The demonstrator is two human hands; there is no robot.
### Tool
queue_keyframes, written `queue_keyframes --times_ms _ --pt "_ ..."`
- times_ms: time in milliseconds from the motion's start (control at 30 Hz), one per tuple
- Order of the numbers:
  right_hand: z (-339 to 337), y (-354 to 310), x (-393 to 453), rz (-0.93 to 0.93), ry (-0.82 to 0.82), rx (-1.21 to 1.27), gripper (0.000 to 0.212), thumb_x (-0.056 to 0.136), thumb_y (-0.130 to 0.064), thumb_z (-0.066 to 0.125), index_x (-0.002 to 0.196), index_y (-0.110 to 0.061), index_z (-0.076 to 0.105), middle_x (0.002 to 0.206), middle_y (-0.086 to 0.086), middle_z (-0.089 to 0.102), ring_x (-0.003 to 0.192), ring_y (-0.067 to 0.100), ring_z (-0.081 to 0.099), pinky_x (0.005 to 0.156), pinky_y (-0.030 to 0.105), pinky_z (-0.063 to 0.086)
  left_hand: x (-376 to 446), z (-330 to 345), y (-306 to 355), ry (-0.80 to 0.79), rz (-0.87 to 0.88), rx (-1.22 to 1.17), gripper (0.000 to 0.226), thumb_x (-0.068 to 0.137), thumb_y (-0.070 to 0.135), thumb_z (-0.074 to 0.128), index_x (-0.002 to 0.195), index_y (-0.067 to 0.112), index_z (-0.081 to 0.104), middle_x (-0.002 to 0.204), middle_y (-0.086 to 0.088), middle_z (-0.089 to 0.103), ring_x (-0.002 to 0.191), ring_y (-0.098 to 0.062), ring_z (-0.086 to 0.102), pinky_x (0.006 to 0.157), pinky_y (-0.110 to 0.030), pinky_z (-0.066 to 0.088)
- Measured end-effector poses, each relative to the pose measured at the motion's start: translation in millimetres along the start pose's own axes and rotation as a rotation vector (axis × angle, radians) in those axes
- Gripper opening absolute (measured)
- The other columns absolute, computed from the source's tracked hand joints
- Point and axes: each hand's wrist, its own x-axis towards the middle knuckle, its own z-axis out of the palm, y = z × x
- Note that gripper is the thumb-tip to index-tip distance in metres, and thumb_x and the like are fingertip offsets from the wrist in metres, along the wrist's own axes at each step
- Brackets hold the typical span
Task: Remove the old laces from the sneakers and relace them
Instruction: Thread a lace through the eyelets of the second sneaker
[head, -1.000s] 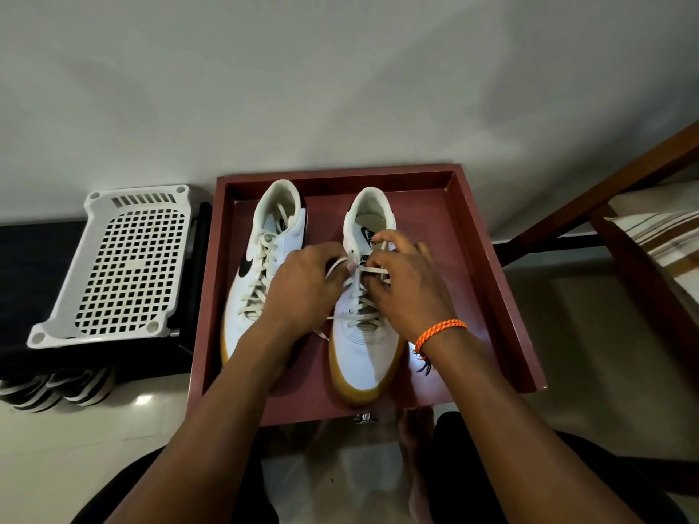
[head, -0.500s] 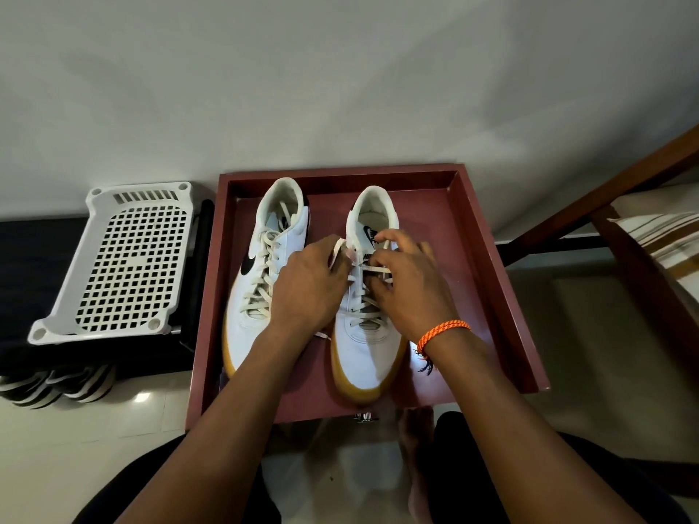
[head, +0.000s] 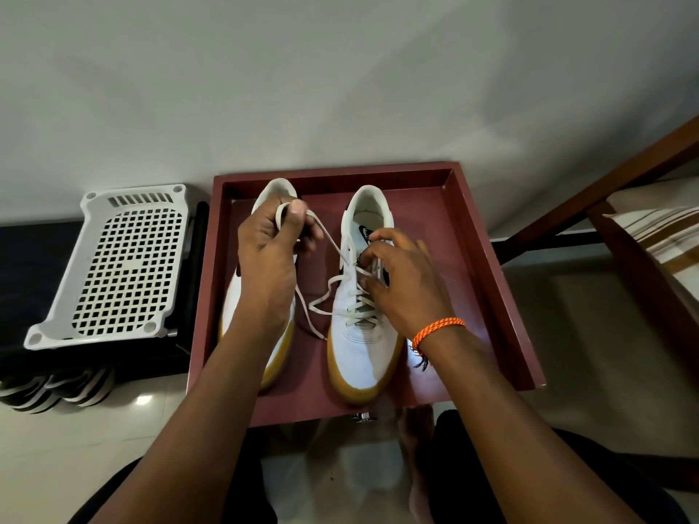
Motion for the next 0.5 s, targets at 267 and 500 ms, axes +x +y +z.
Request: queue_keyframes --times_ms 267,500 --pt "-1.5 -0.5 -1.8 -0.029 0.03 -0.012 0.025 0.087 -0.013 0.08 0.107 -0.027 0.071 0.143 -0.012 0.055 0.12 0.023 0.047 0.094 0.042 0.051 0.1 -0.5 -2.3 0.046 -0.067 -0.068 0.03 0.113 0.019 0.049 0.087 0.012 0.06 0.08 -0.013 0.061 0.075 -0.023 0.057 0.068 -0.034 0.049" --pt "-0.1 -12.9 -7.4 -0.165 0.099 0.116 0.019 0.089 -0.027 0.073 0.106 -0.03 0.067 0.107 -0.01 0.046 0.101 0.012 0.042 0.084 0.033 0.048 6.9 -8.6 -22.6 0.149 -0.051 0.418 0.021 0.095 0.009 0.06 0.107 0.025 0.066 0.106 0.006 0.072 0.089 -0.018 0.069 0.081 -0.044 0.058"
